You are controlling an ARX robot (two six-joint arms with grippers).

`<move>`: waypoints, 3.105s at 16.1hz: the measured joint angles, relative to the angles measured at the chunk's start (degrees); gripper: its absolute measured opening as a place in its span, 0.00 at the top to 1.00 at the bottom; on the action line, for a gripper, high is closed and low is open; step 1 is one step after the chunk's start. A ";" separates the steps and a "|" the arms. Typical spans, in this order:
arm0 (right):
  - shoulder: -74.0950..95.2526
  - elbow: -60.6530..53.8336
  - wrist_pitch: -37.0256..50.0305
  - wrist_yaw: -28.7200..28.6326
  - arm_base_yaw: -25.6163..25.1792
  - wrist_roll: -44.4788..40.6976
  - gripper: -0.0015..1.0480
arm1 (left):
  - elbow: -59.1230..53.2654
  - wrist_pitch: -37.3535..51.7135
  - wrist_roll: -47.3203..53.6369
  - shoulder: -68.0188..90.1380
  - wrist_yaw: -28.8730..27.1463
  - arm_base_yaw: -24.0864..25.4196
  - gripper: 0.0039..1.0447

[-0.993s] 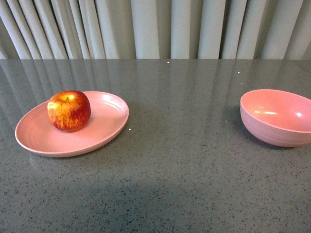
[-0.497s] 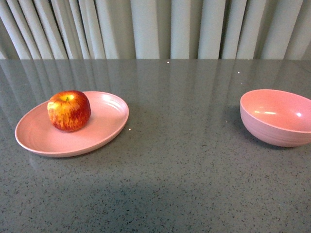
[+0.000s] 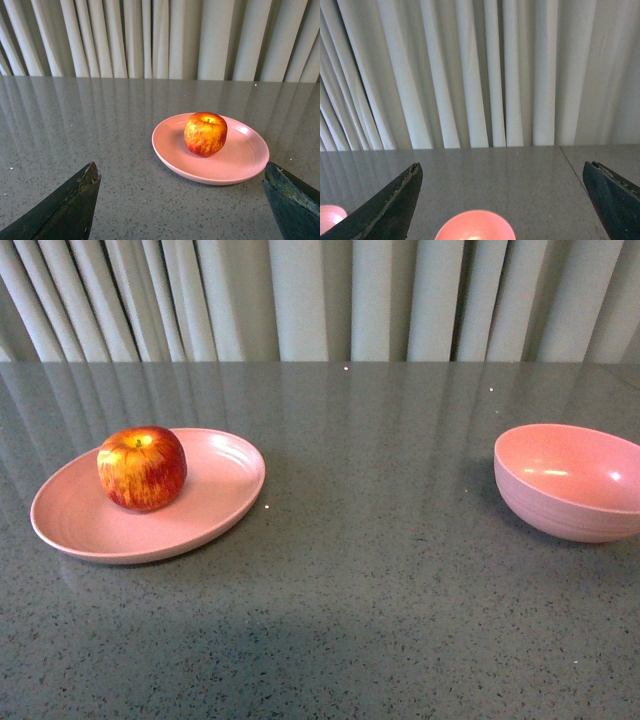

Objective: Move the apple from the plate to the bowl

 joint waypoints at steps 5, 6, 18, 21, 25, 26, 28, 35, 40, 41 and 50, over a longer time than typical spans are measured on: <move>30.36 21.68 -12.90 -1.62 -0.31 -2.14 0.06 | 0.00 0.00 0.00 0.00 0.02 0.00 0.06; 34.16 24.13 -14.71 -0.85 -0.26 -2.36 0.06 | 0.00 0.00 0.00 0.00 0.00 0.00 0.06; 63.49 35.78 -26.12 0.52 -1.75 2.05 0.07 | 0.00 0.02 0.00 0.00 0.00 0.00 0.06; 64.32 37.03 -26.84 0.50 -1.75 3.10 0.34 | 0.00 0.00 0.00 0.00 0.00 0.00 0.06; 64.37 37.75 -27.61 -0.61 -1.70 4.35 0.72 | 0.00 0.00 0.00 0.00 0.00 0.00 0.06; 64.37 37.77 -27.82 -0.76 -1.73 4.44 0.83 | 0.00 0.00 0.00 0.00 0.02 0.00 0.06; 64.37 38.36 -28.76 -1.27 -2.03 5.20 0.98 | 0.00 0.00 0.00 0.00 0.02 0.00 0.06; 56.19 38.97 -31.41 -4.11 -0.66 5.38 0.97 | 0.00 0.00 0.02 0.00 0.02 0.00 0.06; 51.71 42.77 -33.73 -2.36 12.68 4.61 0.97 | 0.00 0.00 0.00 0.00 0.00 0.00 0.06; 52.76 43.06 -34.01 -1.77 14.75 4.37 0.97 | 0.00 0.00 0.00 0.00 0.02 0.00 0.06; 71.08 50.36 -34.32 3.17 23.30 6.71 0.97 | 0.00 0.00 0.00 0.00 0.00 0.00 0.06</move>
